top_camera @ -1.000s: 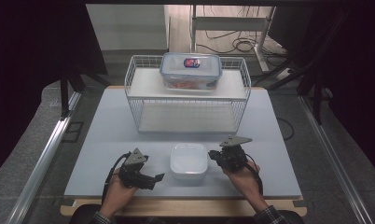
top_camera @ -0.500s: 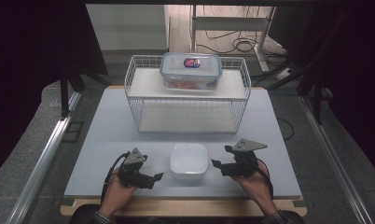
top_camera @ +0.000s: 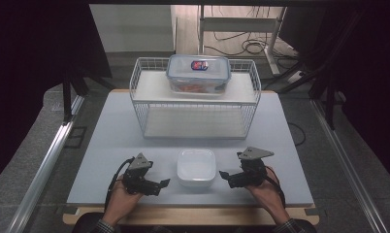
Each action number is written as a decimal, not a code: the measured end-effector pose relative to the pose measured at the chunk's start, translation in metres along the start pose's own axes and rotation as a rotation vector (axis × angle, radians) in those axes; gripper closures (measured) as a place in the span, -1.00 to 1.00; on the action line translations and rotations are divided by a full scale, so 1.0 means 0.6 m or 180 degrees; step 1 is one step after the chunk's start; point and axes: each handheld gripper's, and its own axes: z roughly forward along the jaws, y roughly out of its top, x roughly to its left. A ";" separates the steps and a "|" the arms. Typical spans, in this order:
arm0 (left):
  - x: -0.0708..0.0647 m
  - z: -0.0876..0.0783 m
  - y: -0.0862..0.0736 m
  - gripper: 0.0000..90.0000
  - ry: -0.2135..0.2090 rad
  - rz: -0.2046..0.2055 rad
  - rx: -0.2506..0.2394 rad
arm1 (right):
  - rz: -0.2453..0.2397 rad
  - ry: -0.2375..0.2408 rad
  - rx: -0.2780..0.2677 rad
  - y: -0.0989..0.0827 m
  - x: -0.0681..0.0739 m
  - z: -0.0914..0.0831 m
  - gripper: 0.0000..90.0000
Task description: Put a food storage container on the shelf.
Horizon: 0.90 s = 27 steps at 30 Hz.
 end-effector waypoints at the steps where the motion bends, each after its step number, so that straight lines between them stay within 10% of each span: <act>1: -0.001 0.000 0.002 -0.89 0.0025 -0.0007 0.0021 | -0.0013 -0.0024 0.0012 0.001 0.002 0.000 -0.96; 9: -0.001 -0.009 0.022 -0.86 -0.0150 -0.0144 -0.0095 | 0.0088 0.0077 -0.0048 0.014 0.010 -0.001 -1.00; 27: -0.022 0.037 0.092 -0.67 -0.0315 0.0119 -0.0161 | 0.0068 0.0239 0.0062 0.042 0.035 0.031 -0.83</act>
